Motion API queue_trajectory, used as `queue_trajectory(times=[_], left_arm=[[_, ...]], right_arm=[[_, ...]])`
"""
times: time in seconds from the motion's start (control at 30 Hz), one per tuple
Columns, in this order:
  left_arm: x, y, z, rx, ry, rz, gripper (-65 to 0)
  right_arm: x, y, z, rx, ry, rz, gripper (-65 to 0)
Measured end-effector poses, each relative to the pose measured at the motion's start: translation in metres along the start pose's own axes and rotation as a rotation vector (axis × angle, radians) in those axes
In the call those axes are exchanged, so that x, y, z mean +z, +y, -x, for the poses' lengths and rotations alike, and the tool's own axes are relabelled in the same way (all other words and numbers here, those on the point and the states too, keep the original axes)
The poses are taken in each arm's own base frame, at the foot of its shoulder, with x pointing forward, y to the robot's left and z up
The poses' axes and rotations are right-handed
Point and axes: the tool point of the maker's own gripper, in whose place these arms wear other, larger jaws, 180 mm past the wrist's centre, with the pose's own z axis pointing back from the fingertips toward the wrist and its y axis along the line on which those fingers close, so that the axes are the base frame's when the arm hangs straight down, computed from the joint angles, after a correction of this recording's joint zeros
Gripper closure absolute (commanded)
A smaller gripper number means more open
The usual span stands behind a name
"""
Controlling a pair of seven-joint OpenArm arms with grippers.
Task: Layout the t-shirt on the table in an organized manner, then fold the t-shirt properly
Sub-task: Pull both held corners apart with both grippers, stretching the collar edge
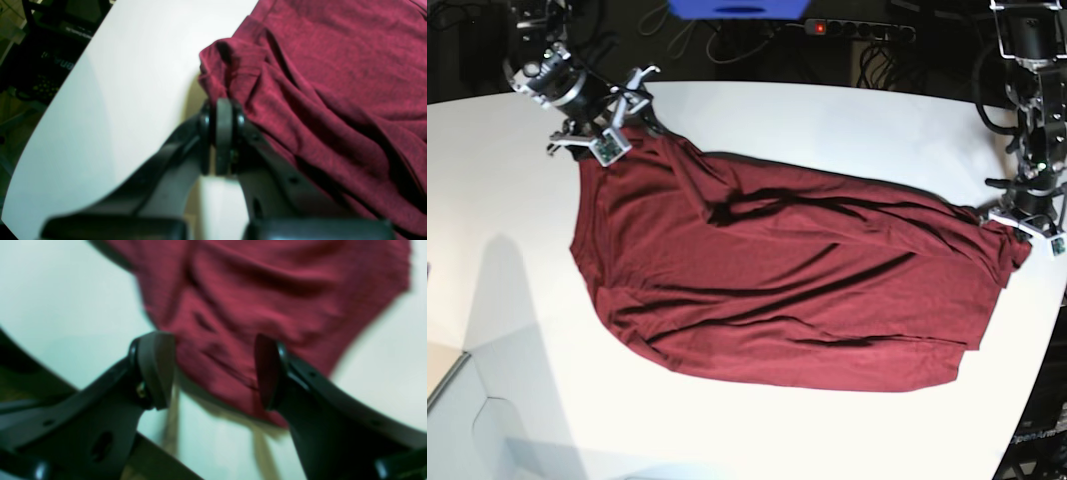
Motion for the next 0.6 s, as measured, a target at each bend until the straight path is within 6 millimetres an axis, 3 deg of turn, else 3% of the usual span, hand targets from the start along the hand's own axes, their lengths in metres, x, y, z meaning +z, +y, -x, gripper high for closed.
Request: queue_trajectory(times=[0.17,0.27,0.33,0.53,0.6], left_arm=[[0.000,0.000,0.000,0.000,0.000,0.000,-0.1],[0.000,0.000,0.000,0.000,0.001,0.000,-0.1],[0.000,0.000,0.001,0.000,0.003,-0.001,-0.1],[0.000,0.001,0.001,0.000,0.003,-0.001,-0.1],[0.000,0.000,0.001,-0.001,0.003,-0.001,-0.1]], right_arm=[[-0.007,0.009,0.010,-0.008,0.028,-0.031,-37.7],[-0.007,0.008,0.007,-0.007,0.020,-0.030,-33.9],[-0.007,0.008,0.007,-0.007,0.018,-0.029,-28.2],[-0.010,0.006,0.008,-0.013,0.021,-0.031,0.0],[-0.013,0.004,0.010,-0.019,0.027,-0.029,0.0]])
